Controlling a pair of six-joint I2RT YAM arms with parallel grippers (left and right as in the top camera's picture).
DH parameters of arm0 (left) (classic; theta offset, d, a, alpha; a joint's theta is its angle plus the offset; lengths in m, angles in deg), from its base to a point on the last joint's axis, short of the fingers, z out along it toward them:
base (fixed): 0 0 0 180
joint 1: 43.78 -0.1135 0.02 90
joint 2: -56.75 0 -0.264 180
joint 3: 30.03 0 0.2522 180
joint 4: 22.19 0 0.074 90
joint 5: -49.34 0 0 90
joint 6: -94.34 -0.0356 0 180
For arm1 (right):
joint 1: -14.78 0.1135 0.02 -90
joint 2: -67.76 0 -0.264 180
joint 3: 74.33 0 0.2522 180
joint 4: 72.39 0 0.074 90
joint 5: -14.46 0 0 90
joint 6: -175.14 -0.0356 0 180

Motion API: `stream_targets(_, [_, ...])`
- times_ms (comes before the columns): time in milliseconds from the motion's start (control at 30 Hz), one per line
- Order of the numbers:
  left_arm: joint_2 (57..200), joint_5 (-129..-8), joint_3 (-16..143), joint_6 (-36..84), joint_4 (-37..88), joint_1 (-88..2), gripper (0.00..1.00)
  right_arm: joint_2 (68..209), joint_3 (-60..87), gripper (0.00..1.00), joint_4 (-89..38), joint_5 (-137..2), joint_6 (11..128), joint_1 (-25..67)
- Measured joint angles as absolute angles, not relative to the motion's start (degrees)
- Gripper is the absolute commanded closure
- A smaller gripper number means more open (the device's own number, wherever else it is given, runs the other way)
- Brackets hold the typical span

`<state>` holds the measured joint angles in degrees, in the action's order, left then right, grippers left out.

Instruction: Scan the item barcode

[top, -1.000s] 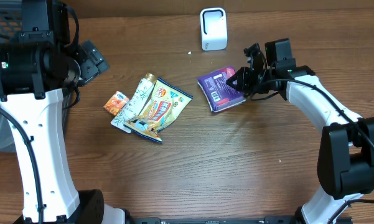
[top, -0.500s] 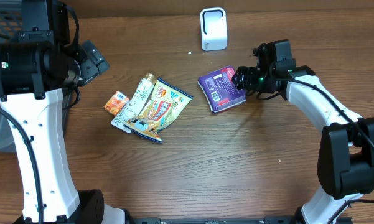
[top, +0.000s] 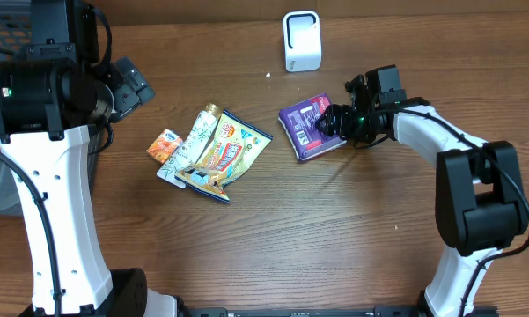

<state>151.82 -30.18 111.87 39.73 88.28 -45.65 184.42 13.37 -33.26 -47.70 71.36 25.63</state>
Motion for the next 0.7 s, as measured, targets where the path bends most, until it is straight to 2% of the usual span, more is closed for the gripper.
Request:
stream_targets(33, [151.8, -30.2, 111.9, 39.8, 88.3, -45.7, 0.00, 184.5, 13.4, 0.65, -33.2, -47.0, 71.1, 25.6])
stream_targets(133, [151.8, -30.2, 111.9, 39.8, 88.3, -45.7, 0.00, 184.5, 13.7, 0.95, -33.2, -45.6, 71.2, 25.6])
stream_targets(367, [151.8, -30.2, 111.9, 39.7, 88.3, -45.7, 0.00, 184.5, 14.6, 0.96, -32.3, -44.1, 70.2, 25.3])
stream_targets(500, [151.8, -30.2, 111.9, 39.7, 88.3, -45.7, 0.00, 183.3, 16.4, 0.96, -27.2, -46.7, 70.7, 25.0])
stream_targets(700, [151.8, -30.2, 111.9, 39.8, 88.3, -45.7, 0.00, 175.8, 23.7, 0.96, -13.9, -64.8, 73.6, 25.1])
